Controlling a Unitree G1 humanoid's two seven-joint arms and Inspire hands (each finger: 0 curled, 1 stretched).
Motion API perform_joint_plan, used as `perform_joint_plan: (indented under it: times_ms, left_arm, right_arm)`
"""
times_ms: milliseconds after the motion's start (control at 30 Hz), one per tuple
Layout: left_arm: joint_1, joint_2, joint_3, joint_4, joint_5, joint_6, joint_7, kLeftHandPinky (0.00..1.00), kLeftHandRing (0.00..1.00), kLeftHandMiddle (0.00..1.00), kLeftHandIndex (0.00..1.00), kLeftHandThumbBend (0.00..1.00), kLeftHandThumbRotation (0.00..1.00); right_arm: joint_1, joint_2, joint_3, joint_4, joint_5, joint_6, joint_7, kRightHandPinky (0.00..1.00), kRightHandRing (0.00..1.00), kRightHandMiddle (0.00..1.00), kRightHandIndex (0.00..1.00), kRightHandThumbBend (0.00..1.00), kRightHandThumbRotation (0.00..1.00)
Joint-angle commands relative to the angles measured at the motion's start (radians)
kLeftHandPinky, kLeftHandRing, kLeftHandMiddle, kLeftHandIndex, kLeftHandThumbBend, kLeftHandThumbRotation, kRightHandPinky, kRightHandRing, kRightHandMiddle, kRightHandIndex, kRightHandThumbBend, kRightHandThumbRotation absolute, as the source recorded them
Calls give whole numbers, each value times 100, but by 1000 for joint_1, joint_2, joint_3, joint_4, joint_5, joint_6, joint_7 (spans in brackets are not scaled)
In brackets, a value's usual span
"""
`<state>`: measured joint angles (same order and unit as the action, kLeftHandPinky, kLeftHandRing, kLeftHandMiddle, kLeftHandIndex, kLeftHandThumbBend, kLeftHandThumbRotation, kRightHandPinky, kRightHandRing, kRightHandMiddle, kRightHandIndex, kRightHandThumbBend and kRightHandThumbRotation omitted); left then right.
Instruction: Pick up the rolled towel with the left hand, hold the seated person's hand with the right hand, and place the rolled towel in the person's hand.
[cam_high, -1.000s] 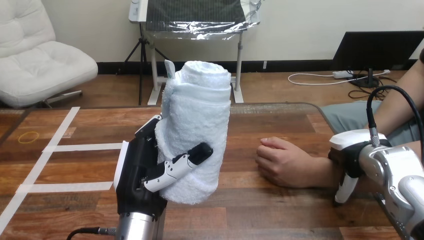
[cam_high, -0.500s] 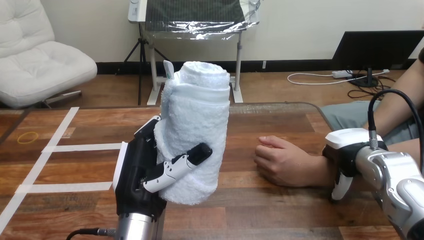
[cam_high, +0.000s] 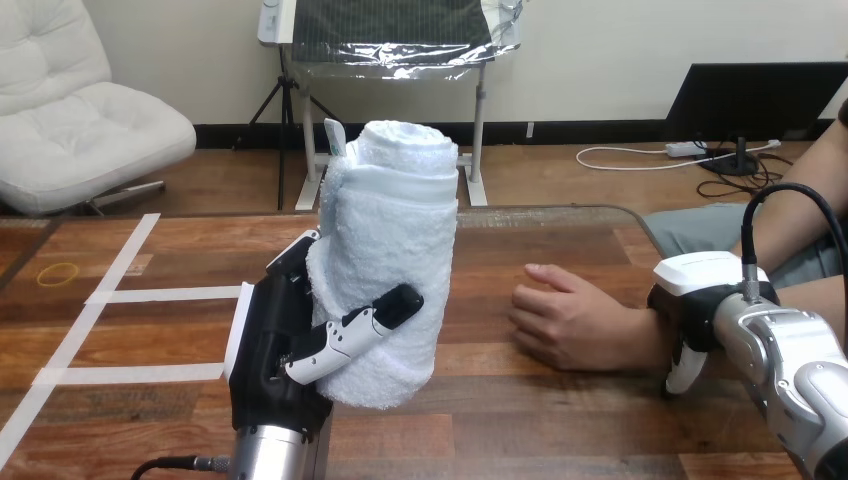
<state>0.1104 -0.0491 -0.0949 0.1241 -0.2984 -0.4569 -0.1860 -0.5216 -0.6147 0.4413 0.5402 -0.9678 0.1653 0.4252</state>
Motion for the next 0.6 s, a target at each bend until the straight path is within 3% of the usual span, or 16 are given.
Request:
perform_joint_plan:
  times_ms: [0, 167, 400, 567]
  left_arm:
    - [-67, -19, 14, -17, 15, -4, -3, 32, 38, 44, 48, 75, 6]
    - [-95, -4, 23, 22, 34, 11, -6, 32, 38, 44, 49, 76, 8]
    - [-141, 16, 43, 86, 79, 30, -4, 31, 38, 44, 49, 78, 10]
    - [-184, 33, 57, 153, 114, 25, -10, 31, 38, 43, 49, 79, 14]
  right_arm:
    - [-24, 29, 10, 51, 25, 3, -22, 18, 28, 42, 65, 62, 0]
    - [-6, 24, -17, 44, 62, -7, -62, 15, 25, 39, 56, 61, 0]
    - [3, 13, -21, 30, 81, -1, -77, 13, 24, 37, 44, 60, 0]
    - [6, -2, -17, 17, 83, -3, -78, 14, 25, 38, 43, 60, 0]
